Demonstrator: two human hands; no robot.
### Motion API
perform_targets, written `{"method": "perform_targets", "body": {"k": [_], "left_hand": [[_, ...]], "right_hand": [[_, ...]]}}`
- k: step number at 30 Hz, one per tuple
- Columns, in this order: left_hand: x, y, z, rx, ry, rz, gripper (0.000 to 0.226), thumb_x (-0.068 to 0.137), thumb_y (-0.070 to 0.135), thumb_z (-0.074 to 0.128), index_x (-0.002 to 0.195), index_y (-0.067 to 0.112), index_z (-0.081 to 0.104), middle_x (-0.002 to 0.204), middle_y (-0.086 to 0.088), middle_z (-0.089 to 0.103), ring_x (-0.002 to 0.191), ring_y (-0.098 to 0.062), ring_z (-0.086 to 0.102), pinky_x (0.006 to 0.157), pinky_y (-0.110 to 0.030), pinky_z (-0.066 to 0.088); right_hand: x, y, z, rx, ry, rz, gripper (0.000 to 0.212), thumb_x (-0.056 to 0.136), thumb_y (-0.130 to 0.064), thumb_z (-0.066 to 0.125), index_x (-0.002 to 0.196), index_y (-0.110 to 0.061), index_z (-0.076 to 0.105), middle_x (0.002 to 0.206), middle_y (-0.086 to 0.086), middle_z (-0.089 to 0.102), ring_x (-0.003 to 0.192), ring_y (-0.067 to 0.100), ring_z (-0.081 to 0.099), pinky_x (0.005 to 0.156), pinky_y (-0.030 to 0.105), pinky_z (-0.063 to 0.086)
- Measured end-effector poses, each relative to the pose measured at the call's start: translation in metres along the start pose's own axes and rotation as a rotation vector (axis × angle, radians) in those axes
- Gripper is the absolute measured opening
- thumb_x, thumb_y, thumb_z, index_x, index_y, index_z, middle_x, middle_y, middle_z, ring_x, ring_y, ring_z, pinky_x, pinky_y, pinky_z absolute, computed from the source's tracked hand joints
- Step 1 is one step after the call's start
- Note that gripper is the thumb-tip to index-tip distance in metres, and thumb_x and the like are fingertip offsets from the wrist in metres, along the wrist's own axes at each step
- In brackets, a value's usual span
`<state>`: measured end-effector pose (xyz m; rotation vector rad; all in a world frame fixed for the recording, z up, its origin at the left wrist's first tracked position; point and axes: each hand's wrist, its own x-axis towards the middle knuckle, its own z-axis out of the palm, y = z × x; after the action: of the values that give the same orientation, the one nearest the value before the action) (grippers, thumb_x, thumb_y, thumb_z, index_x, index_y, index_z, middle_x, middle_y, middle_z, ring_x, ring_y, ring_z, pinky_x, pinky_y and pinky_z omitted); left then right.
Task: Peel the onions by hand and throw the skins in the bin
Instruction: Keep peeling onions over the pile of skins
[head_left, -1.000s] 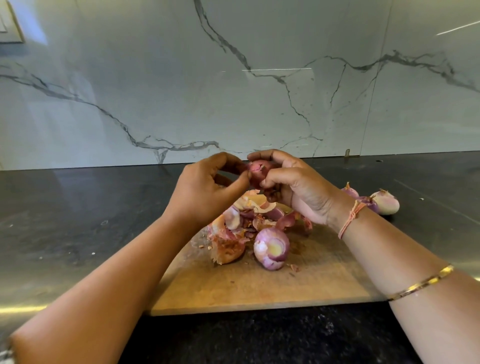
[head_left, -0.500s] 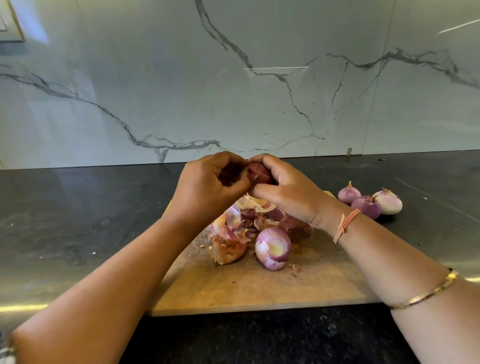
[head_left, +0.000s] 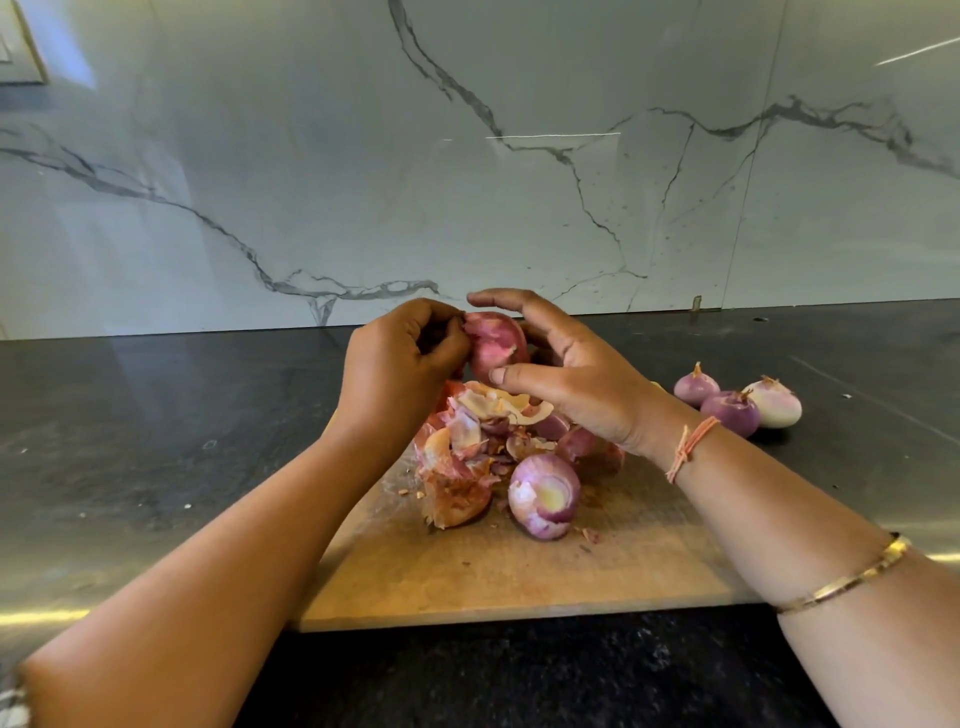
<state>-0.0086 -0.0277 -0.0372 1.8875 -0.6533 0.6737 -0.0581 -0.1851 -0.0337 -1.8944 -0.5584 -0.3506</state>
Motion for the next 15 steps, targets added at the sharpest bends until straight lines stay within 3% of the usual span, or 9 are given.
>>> {"method": "perform_targets", "body": {"k": [3,6,8,10,13,15], "left_hand": [[0.0009,0.0004,0.0001,-0.008,0.009,-0.063,0.021,0.091,0.016,0.059,0.075,0.028,0.064,0.065,0.01,0.065,0.059,-0.003,0.061,0.058,-0.019,0.051],[0.0009,0.0003,0.0007,-0.019,0.019,-0.129,0.018,0.092,0.018,0.059,0.077,0.025,0.066,0.066,0.007,0.066,0.063,-0.012,0.065,0.067,-0.034,0.058],[0.0001,0.0003,0.0003,-0.021,0.03,-0.153,0.017,0.093,0.017,0.058,0.078,0.021,0.066,0.065,0.005,0.066,0.062,-0.013,0.065,0.069,-0.039,0.058],[0.0003,0.0001,-0.0007,-0.017,0.046,-0.167,0.021,0.093,0.016,0.057,0.074,0.021,0.065,0.064,0.003,0.066,0.062,-0.016,0.066,0.07,-0.041,0.058],[0.0023,-0.0029,-0.0028,-0.02,0.072,-0.196,0.023,0.093,0.016,0.057,0.072,0.024,0.063,0.065,0.001,0.067,0.064,-0.021,0.068,0.072,-0.043,0.058],[0.0034,-0.0056,-0.0033,-0.045,0.053,-0.216,0.008,0.091,0.02,0.06,0.087,0.023,0.066,0.067,0.002,0.069,0.064,-0.018,0.068,0.072,-0.044,0.058]], "right_hand": [[0.0005,-0.0014,0.0007,0.014,0.011,-0.002,0.04,0.082,-0.007,0.063,0.117,-0.025,0.061,0.118,-0.01,0.062,0.109,0.008,0.06,0.092,0.021,0.048],[0.0007,-0.0024,-0.0002,-0.002,0.03,-0.017,0.028,0.081,-0.008,0.06,0.105,-0.021,0.066,0.11,-0.014,0.066,0.108,0.002,0.059,0.095,0.022,0.046],[0.0005,-0.002,-0.0026,0.024,0.037,-0.014,0.026,0.086,0.002,0.058,0.097,-0.019,0.066,0.087,-0.023,0.065,0.088,-0.006,0.058,0.081,0.013,0.045],[0.0008,-0.0002,-0.005,0.068,0.048,0.001,0.029,0.087,0.007,0.054,0.092,-0.019,0.066,0.073,-0.022,0.06,0.073,-0.006,0.053,0.069,0.009,0.042],[0.0018,-0.0003,-0.0054,0.175,0.074,0.03,0.025,0.086,0.003,0.056,0.087,-0.02,0.066,0.084,-0.013,0.065,0.075,-0.001,0.056,0.06,0.01,0.042],[0.0033,-0.0007,-0.0069,0.252,0.112,0.055,0.02,0.081,-0.003,0.057,0.086,-0.021,0.064,0.091,-0.008,0.069,0.078,0.008,0.056,0.054,0.015,0.04]]}}
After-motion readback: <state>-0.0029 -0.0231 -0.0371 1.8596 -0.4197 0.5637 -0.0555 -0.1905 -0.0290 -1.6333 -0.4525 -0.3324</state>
